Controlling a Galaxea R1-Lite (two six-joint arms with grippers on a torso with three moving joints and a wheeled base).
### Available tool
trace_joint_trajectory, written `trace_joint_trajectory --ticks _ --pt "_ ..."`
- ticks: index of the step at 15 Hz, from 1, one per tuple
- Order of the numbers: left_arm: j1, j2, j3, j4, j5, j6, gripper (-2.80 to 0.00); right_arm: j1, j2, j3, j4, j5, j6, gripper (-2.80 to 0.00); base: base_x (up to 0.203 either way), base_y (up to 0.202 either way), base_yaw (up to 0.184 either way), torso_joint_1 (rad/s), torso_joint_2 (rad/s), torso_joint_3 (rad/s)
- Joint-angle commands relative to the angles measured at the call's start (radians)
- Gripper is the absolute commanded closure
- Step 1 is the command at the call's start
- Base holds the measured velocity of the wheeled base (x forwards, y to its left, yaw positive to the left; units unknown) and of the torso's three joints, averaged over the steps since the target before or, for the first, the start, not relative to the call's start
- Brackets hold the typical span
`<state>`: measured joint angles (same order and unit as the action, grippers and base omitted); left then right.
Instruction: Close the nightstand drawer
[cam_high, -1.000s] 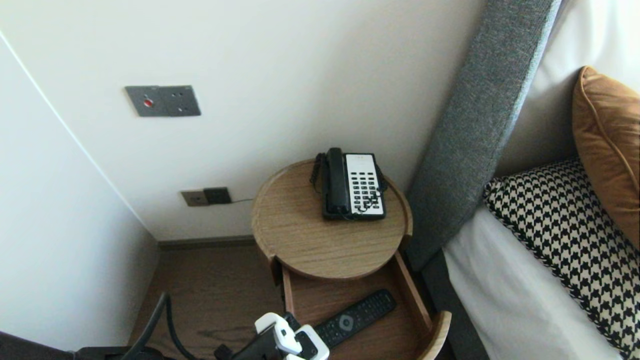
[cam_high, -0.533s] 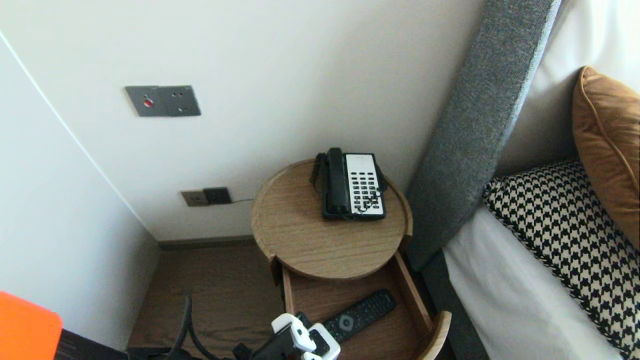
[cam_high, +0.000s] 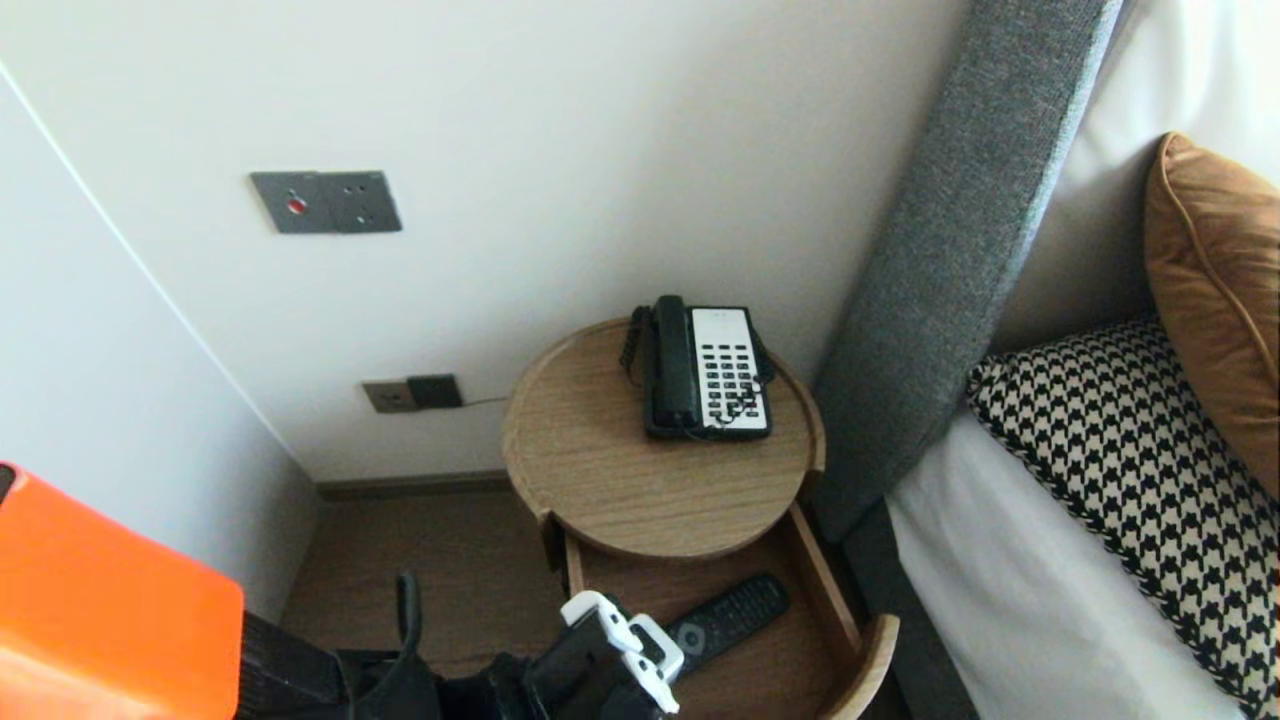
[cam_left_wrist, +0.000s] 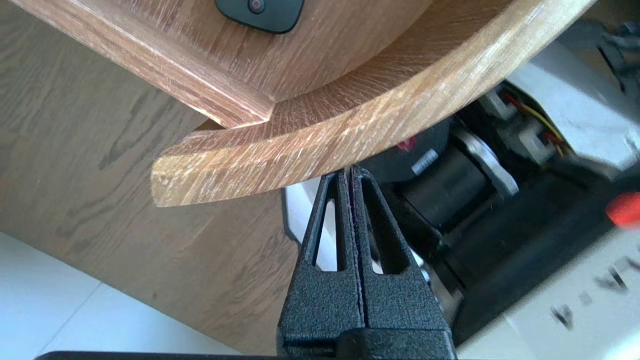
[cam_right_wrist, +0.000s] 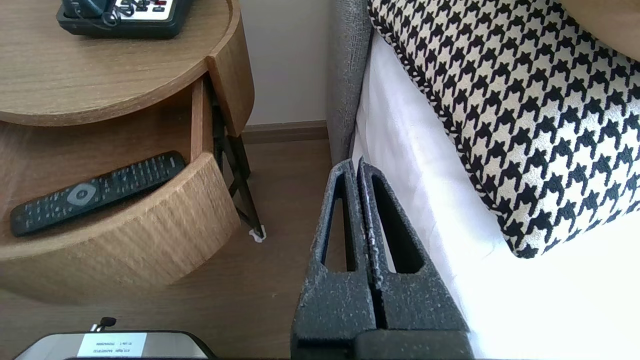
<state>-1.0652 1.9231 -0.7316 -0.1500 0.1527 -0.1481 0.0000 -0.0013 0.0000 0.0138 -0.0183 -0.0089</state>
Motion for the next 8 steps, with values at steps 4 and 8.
trace_joint_trajectory --ticks 4,8 --pt "0.052 0.024 -0.009 -0.04 -0.004 0.013 0.0 0.0 -0.003 0.0 0.0 0.0 0.0 0.0 0.0 0.0 0.0 0.0 0.0 0.0" --pt "0.106 0.05 -0.028 -0.081 -0.002 0.028 0.0 0.0 -0.003 0.0 0.0 0.0 0.0 0.0 0.0 0.0 0.0 0.0 0.0 0.0"
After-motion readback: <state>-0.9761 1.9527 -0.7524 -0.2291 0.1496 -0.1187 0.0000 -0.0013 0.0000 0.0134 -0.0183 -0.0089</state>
